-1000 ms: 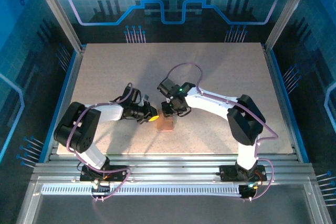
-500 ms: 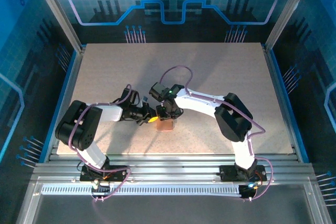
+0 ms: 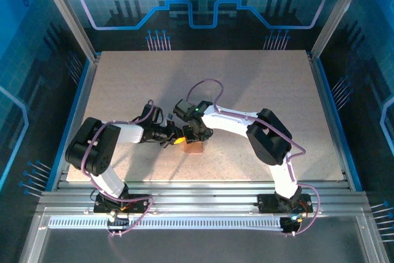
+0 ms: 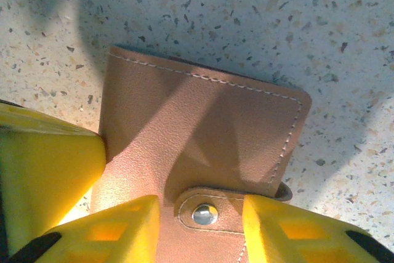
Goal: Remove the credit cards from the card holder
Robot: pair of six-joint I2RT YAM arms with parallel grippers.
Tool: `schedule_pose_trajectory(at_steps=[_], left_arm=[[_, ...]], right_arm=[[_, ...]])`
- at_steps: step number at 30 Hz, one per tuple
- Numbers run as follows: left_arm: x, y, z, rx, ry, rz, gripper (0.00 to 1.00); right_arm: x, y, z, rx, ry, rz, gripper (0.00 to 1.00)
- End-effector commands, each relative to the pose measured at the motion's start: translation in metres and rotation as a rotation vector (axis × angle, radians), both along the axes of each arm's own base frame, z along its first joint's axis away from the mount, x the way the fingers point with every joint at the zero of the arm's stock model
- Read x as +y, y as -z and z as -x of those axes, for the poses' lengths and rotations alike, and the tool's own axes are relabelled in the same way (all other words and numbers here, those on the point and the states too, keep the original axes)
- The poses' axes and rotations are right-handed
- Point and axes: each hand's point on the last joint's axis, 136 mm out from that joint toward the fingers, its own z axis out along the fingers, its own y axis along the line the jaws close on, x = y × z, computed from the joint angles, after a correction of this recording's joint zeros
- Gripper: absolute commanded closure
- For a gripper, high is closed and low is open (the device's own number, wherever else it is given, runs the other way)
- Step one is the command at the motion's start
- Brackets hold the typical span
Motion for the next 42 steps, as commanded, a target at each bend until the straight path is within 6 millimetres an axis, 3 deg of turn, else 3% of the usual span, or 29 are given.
schedule_pose_trajectory(at_steps=[1,13,29,42], left_arm=[[0.002,0.012,0.010,0.057,0.000,0.007,0.93],[0.002,0.014,0.010,0.065,-0.003,0.005,0.93],[0.007,0.024,0.013,0.091,-0.006,-0.025,0.95],[0.012,0.026,0.016,0.101,-0.006,-0.059,0.95]], right_arm=[[0.001,0.004,0.007,0.015,-0.006,0.035,0.58],[-0.003,0.011,0.006,0.009,-0.012,0.075,0.67],[-0.003,-0.010,0.002,-0.036,-0.012,0.031,0.79],[-0.015,-0.019,-0.003,-0.058,0.003,0.008,0.91]])
